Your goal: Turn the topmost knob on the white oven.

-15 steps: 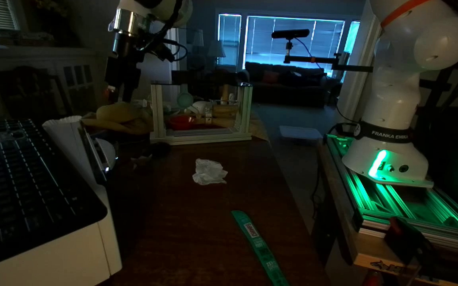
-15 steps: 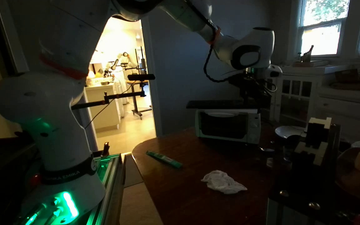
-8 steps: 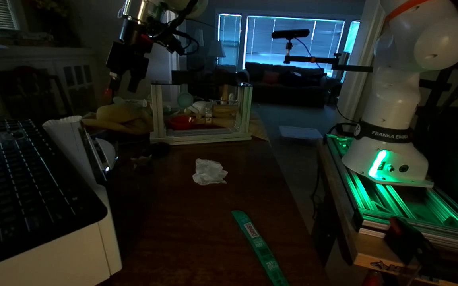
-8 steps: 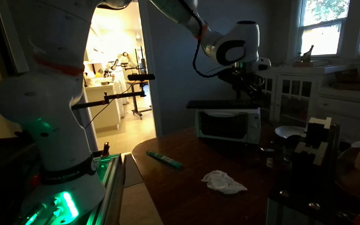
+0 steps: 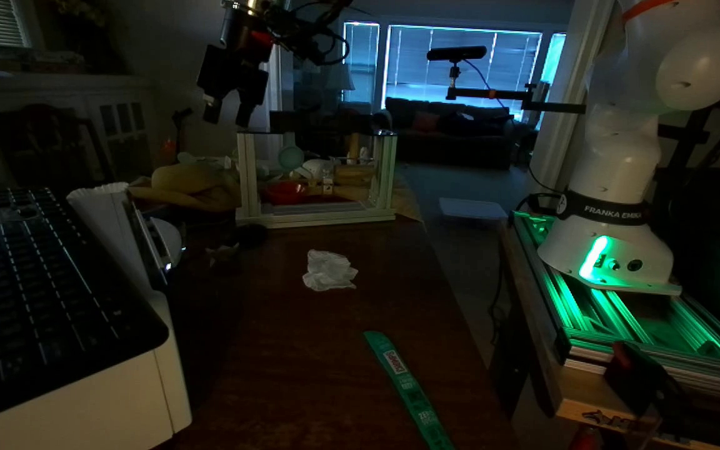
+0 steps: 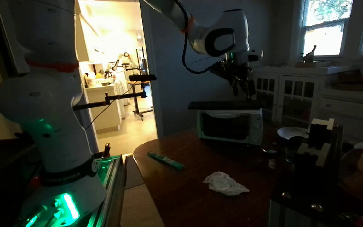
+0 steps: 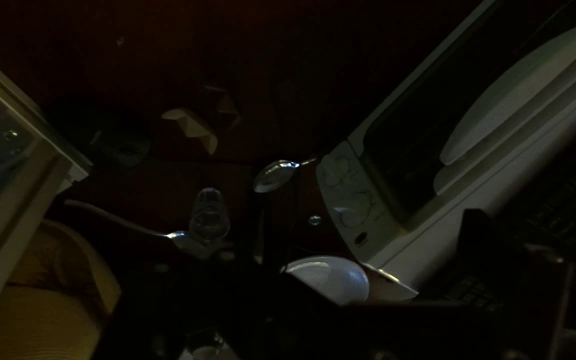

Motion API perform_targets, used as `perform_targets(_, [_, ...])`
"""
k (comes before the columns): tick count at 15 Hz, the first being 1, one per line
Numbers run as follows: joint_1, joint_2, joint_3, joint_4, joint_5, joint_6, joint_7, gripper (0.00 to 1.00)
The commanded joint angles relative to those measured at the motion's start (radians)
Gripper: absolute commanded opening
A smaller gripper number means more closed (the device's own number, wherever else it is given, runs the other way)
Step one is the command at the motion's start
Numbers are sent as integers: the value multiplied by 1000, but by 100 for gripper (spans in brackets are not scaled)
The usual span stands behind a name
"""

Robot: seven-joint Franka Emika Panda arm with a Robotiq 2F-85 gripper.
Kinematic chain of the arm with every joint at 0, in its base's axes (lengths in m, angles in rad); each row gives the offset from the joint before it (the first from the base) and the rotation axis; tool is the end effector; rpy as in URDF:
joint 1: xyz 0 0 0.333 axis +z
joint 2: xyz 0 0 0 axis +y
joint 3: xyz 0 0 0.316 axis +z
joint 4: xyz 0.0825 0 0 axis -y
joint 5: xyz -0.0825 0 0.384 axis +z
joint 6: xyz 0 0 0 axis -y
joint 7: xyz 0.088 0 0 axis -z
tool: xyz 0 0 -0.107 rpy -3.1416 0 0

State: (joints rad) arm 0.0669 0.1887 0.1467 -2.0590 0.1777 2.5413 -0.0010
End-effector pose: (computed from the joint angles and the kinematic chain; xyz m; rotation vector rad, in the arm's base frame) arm 0.5936 0.1238 0.3757 -2.9335 -0.1115 -0.4083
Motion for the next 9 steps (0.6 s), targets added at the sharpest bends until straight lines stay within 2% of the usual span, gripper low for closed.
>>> perform_targets(1, [15, -15, -17, -11, -22, -9, 31, 100])
perform_targets(9, [23, -35, -28, -33, -40, -17, 59, 100])
